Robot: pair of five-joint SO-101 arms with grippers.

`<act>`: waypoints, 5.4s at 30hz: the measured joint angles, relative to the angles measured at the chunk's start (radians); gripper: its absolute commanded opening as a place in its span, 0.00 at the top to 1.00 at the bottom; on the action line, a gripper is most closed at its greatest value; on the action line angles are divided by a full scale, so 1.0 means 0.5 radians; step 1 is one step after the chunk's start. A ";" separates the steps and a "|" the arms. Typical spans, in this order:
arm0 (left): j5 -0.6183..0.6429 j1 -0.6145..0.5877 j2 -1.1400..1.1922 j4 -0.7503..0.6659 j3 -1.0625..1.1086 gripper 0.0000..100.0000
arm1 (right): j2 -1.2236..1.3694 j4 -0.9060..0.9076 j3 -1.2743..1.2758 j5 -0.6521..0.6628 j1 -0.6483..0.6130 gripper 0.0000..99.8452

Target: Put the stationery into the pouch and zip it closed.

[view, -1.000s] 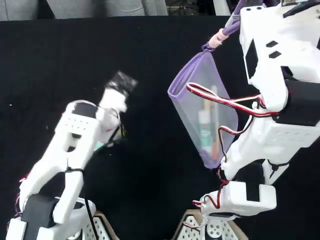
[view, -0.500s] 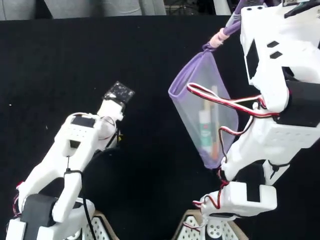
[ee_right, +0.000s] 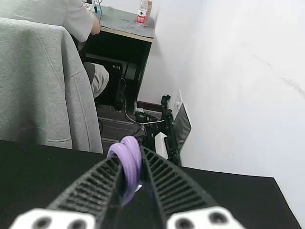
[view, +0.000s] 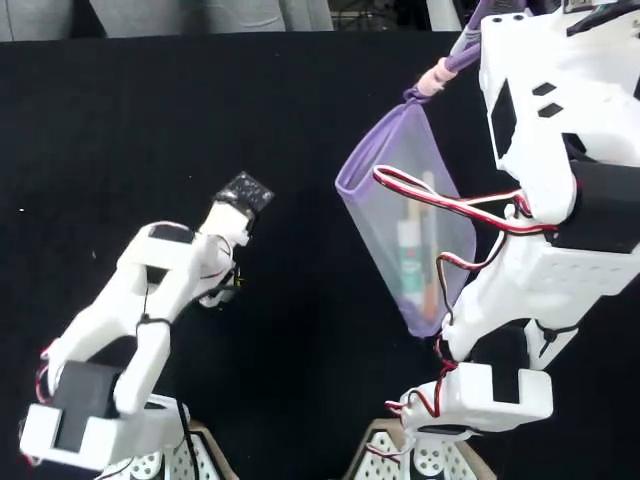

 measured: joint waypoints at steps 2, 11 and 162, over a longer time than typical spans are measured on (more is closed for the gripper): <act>0.000 0.003 0.043 0.049 -0.046 0.97 | 0.000 0.000 0.000 0.000 0.000 0.99; 0.000 0.000 -0.068 0.052 -0.080 0.95 | 0.000 0.000 0.000 0.000 0.000 0.99; 2.047 0.322 -1.734 -0.430 -0.862 0.85 | -0.003 0.006 0.000 0.000 -0.068 0.99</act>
